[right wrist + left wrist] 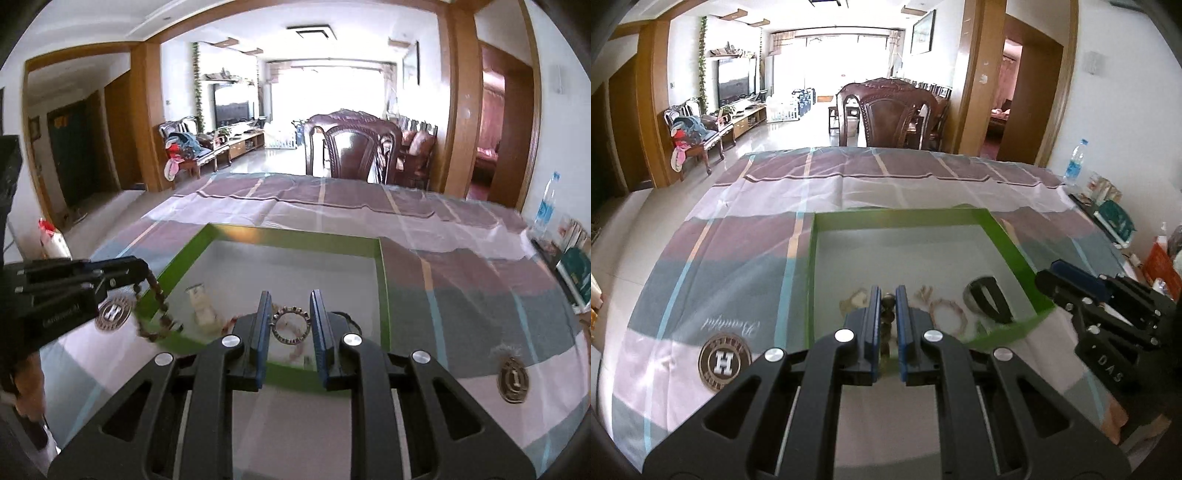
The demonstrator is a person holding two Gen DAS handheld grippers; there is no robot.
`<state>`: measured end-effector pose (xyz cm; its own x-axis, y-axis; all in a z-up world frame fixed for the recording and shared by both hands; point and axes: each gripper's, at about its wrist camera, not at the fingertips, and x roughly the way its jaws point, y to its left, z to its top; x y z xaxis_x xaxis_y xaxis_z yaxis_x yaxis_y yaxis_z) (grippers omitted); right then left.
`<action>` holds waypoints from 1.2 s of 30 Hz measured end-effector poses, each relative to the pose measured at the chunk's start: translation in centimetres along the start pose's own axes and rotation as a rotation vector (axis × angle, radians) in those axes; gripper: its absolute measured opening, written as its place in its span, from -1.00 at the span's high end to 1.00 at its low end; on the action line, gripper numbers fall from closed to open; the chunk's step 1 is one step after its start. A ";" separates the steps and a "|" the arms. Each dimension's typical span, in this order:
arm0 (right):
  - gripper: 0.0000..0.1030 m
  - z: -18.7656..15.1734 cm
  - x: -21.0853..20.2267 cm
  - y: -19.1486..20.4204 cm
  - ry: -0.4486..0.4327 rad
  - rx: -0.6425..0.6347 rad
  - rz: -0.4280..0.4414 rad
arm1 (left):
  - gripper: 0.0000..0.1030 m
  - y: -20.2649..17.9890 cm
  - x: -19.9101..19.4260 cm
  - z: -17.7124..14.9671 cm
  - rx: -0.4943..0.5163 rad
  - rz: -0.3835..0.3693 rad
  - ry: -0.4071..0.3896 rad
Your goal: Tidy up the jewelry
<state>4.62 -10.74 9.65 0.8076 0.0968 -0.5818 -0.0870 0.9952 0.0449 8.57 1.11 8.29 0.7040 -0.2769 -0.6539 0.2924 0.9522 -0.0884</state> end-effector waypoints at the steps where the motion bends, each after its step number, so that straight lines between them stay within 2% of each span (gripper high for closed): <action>1: 0.59 0.1 0.8 -0.1 0.017 0.012 0.002 | 0.84 -0.1 0.8 0.4 0.001 -0.004 0.007; 7: 0.59 -0.7 5.7 -0.9 0.098 0.059 -0.012 | 0.84 0.3 3.4 2.4 -0.030 -0.028 0.029; 11: 0.59 -0.9 5.9 -1.4 0.101 0.074 -0.002 | 0.84 0.2 3.0 3.3 -0.027 -0.026 0.001; 17: 0.58 -1.1 6.4 -1.7 0.110 0.086 -0.005 | 0.84 -0.4 4.7 3.0 -0.022 -0.030 0.039; 18: 0.54 -1.2 6.4 -1.8 0.112 0.091 -0.004 | 0.83 -0.4 5.0 2.9 -0.022 -0.033 0.046; 20: 0.17 -1.2 6.0 -2.0 0.103 0.102 -0.004 | 0.83 -0.4 5.3 2.6 -0.027 -0.038 0.055; 22: 0.13 -1.2 5.2 -2.2 0.079 0.110 -0.003 | 0.65 -0.4 5.1 2.3 -0.029 -0.032 0.049; 24: 0.12 -1.0 4.6 -2.2 0.067 0.106 -0.007 | 0.37 -0.4 4.7 2.1 -0.031 -0.020 0.035; 25: 0.07 -1.0 4.1 -2.2 0.059 0.107 -0.021 | 0.34 -0.5 4.4 1.8 -0.030 -0.002 0.026; 27: -0.10 -0.9 3.1 -2.2 0.050 0.111 -0.041 | 0.25 -0.7 3.6 1.1 -0.023 0.018 0.019; 29: -0.38 -0.9 1.8 -2.0 0.041 0.114 -0.060 | 0.13 -0.8 2.2 0.0 -0.019 0.042 -0.001; 33: -0.63 -1.7 -1.9 -1.4 -0.002 0.108 -0.074 | -0.27 -1.5 -1.2 -2.5 0.010 0.112 -0.083; 36: -0.77 -2.7 -4.3 -0.9 -0.052 0.108 -0.085 | -0.45 -1.9 -3.1 -4.2 0.023 0.141 -0.121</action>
<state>-0.35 -12.07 9.94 0.8385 0.0099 -0.5449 0.0440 0.9953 0.0858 3.12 0.74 7.30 0.8112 -0.1557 -0.5637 0.1990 0.9799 0.0157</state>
